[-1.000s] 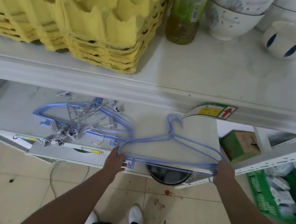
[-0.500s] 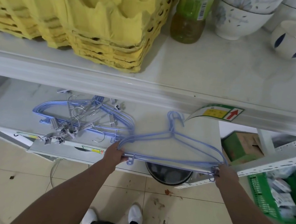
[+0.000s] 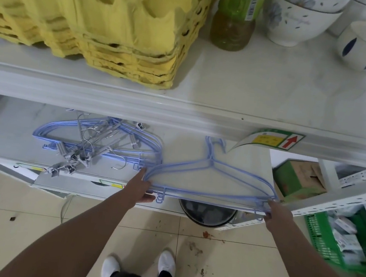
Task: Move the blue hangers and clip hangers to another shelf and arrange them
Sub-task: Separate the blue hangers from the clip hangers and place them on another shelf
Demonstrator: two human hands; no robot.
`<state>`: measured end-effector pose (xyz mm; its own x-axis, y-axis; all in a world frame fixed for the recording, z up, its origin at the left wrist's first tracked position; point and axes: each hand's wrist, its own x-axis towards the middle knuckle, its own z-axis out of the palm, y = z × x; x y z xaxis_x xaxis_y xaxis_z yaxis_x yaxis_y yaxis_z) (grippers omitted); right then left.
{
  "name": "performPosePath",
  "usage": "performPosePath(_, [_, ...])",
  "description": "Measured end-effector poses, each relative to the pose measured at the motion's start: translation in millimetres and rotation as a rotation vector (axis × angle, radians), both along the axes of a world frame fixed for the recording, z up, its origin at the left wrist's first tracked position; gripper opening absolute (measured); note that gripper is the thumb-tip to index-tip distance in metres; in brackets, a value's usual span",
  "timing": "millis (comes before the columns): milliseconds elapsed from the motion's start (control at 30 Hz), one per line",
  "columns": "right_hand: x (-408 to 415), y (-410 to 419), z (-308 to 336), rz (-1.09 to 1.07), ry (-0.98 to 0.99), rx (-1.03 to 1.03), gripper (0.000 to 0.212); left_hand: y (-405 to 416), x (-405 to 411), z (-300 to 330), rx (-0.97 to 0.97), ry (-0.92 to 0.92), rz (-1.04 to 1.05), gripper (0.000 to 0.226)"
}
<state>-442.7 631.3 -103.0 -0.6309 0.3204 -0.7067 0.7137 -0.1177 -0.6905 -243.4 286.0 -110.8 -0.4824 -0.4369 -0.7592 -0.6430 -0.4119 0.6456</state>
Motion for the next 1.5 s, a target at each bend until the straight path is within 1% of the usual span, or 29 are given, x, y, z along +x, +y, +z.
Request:
performPosePath(33, [3.1, -0.7, 2.5, 0.012, -0.065, 0.025, 0.020, 1.2, 0.6, 0.4, -0.002, 0.003, -0.003, 0.063])
performPosePath(100, [5.9, 2.4, 6.5, 0.060, -0.101, 0.068, 0.023, 4.0, 1.6, 1.3, -0.010, 0.017, 0.013, 0.065])
performPosePath(200, [9.4, 1.1, 8.2, 0.019, -0.095, -0.035, 0.021, 8.1, 4.1, 1.5, 0.037, 0.075, 0.124, 0.064])
performPosePath(267, [11.4, 1.8, 7.7, 0.052, -0.077, -0.056, 0.018, 11.2, 6.7, 3.6, 0.055, 0.107, 0.209, 0.060])
performPosePath(367, [17.8, 3.6, 7.8, 0.111, -0.081, 0.000, 0.013, 14.3, 13.8, 1.9, -0.040, 0.113, 0.169, 0.049])
performPosePath(433, [20.4, 3.8, 2.5, 0.198, -0.018, 0.169, 0.012, 14.4, 21.2, 4.7, -0.073, 0.088, 0.167, 0.038])
performPosePath(500, [25.0, -0.1, 1.5, 0.183, 0.094, 0.350, 0.015, 12.1, 27.4, 11.4, -0.112, 0.072, 0.183, 0.022])
performPosePath(533, [28.0, -6.7, 3.8, 0.158, 0.170, 0.376, 0.016, 10.1, 28.9, 14.8, -0.146, 0.067, 0.172, 0.019])
performPosePath(600, [29.8, -27.0, 8.1, 0.190, 0.280, 0.294, 0.021, 3.4, 32.1, 19.9, -0.208, 0.062, 0.141, 0.017])
performPosePath(667, [30.4, -51.5, 13.3, 0.242, 0.298, 0.175, 0.029, -5.9, 37.6, 24.6, -0.228, 0.077, 0.130, 0.015])
performPosePath(767, [27.9, -90.4, 16.5, 0.338, 0.267, 0.079, 0.023, -21.0, 46.4, 35.5, -0.191, 0.125, 0.164, 0.018])
performPosePath(833, [28.8, -120.0, 17.5, 0.410, 0.246, 0.050, 0.018, -32.2, 52.6, 45.8, -0.178, 0.138, 0.194, 0.019])
performPosePath(900, [33.9, -152.5, 19.0, 0.486, 0.249, 0.044, 0.016, -47.3, 62.0, 56.3, -0.180, 0.123, 0.183, 0.030])
performPosePath(967, [41.6, -186.3, 23.5, 0.567, 0.252, 0.055, 0.019, -65.9, 75.4, 64.9, -0.132, 0.130, 0.196, 0.036])
performPosePath(1033, [51.3, -222.2, 29.4, 0.626, 0.241, 0.055, 0.019, -87.4, 93.1, 70.7, -0.086, 0.155, 0.242, 0.034])
performPosePath(1100, [64.9, -258.4, 34.0, 0.677, 0.237, 0.052, 0.025, -111.8, 112.0, 74.8, -0.087, 0.171, 0.258, 0.030])
performPosePath(1200, [93.0, -309.9, 38.6, 0.749, 0.268, 0.064, 0.027, -154.3, 142.1, 75.9, -0.098, 0.188, 0.248, 0.019])
performPosePath(1233, [103.5, -326.9, 39.8, 0.779, 0.271, 0.075, 0.028, -169.7, 152.5, 75.2, -0.094, 0.201, 0.254, 0.019])
performPosePath(1300, [122.8, -360.0, 40.9, 0.826, 0.247, 0.104, 0.028, -201.6, 169.8, 72.9, -0.123, 0.190, 0.269, 0.028])
performPosePath(1333, [131.5, -375.6, 41.4, 0.832, 0.223, 0.112, 0.027, -218.3, 176.4, 70.8, -0.146, 0.186, 0.276, 0.030])
performPosePath(1400, [146.8, -402.2, 37.9, 0.798, 0.154, 0.075, 0.024, -247.5, 184.1, 68.2, -0.178, 0.192, 0.285, 0.027])
performPosePath(1500, [169.7, -426.9, 34.7, 0.729, 0.057, 0.029, 0.019, -278.4, 182.4, 62.5, -0.262, 0.206, 0.209, 0.021])
